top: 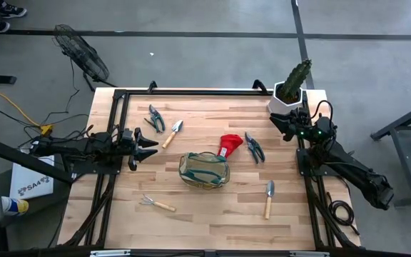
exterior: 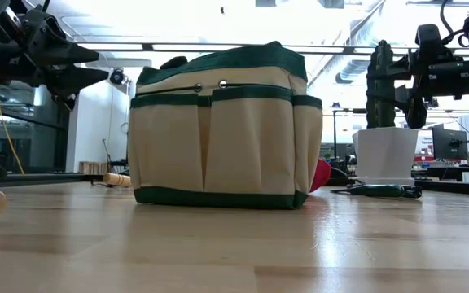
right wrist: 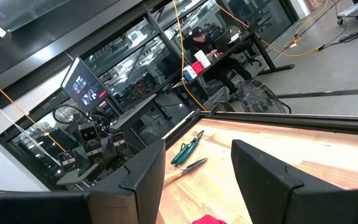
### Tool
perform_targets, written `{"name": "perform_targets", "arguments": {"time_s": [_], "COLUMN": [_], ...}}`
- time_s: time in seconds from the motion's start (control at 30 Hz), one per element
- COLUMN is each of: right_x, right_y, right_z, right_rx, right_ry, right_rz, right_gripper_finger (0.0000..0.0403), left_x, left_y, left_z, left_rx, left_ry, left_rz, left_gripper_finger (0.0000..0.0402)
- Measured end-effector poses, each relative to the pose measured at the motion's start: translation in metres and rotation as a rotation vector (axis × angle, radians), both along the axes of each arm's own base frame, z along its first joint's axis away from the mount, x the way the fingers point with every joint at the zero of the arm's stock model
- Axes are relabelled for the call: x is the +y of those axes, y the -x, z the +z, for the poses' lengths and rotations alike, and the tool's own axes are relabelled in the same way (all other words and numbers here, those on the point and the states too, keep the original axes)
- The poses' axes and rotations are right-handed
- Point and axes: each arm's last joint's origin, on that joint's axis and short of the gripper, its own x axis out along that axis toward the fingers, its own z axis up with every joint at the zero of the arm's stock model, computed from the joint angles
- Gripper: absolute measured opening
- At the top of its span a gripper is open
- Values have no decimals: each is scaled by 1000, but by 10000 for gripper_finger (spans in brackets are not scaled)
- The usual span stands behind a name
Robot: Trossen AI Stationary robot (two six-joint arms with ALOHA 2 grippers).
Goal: Pick & Place Garden tools in Gardening bag
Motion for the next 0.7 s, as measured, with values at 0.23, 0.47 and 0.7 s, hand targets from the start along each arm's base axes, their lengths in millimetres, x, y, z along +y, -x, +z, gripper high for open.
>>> {"name": "perform_targets", "arguments": {"time_s": [0.23, 0.47, 0.7], "right_x": [0, 0, 0], "right_y": [0, 0, 0], "right_z": [0, 0, 0], "right_rx": [0, 0, -6], "right_ry": [0, 0, -13], "right_rz": [0, 0, 1], "right_gripper_finger": [176, 176, 176], "left_x": [0, 0, 0], "left_y": [0, 0, 0], "left_z": [0, 0, 0], "left_rx": [0, 0, 0], "left_ry": [0, 0, 0], "left_rz": [0, 0, 0], "left_gripper_finger": [174, 174, 174]}}
